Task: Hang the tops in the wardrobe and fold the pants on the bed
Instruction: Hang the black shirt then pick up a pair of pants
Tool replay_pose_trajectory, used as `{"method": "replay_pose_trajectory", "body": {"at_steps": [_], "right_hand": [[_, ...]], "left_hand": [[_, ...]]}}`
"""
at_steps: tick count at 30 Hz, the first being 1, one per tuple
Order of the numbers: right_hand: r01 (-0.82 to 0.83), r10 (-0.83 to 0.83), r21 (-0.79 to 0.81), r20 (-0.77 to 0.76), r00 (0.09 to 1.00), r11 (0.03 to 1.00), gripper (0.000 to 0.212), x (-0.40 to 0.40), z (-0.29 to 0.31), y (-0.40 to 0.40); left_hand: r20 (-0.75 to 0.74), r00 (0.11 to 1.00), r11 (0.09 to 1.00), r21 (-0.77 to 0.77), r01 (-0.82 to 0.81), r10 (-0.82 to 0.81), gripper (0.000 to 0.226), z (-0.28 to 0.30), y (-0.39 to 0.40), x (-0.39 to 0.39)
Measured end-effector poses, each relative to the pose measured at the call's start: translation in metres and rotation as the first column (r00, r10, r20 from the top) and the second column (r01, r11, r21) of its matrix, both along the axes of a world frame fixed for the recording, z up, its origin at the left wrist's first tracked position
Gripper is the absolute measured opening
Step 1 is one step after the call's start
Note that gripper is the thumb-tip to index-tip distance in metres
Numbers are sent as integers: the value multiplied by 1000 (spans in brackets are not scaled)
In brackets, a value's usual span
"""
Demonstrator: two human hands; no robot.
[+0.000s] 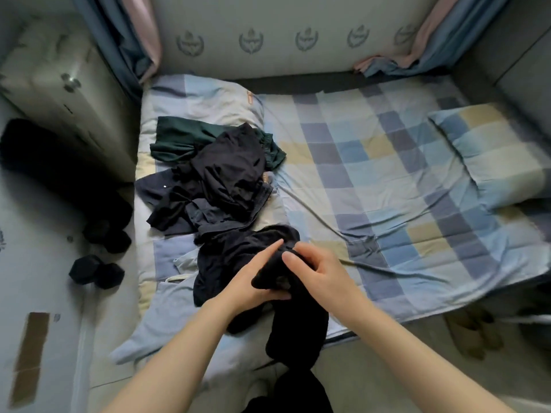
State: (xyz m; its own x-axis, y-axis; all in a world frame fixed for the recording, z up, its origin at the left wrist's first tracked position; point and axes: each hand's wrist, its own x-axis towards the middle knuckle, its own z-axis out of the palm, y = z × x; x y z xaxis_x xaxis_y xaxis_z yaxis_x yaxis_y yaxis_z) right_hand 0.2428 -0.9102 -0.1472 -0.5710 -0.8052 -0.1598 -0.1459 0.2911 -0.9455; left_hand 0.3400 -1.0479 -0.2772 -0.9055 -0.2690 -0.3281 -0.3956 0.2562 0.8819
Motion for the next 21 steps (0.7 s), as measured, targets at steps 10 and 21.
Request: {"method": "replay_pose_trajectory", "body": {"at_steps": [10, 21], "right_hand": [[408, -420, -107, -152, 895, 907, 23, 8, 84, 96], [521, -515, 33, -117, 849, 853, 52, 66, 123, 228]], "left_hand": [[-241, 913, 943, 129, -307, 330, 22, 116, 44, 20], [-361, 903, 947, 125, 295, -234, 16, 249, 182, 14]]}}
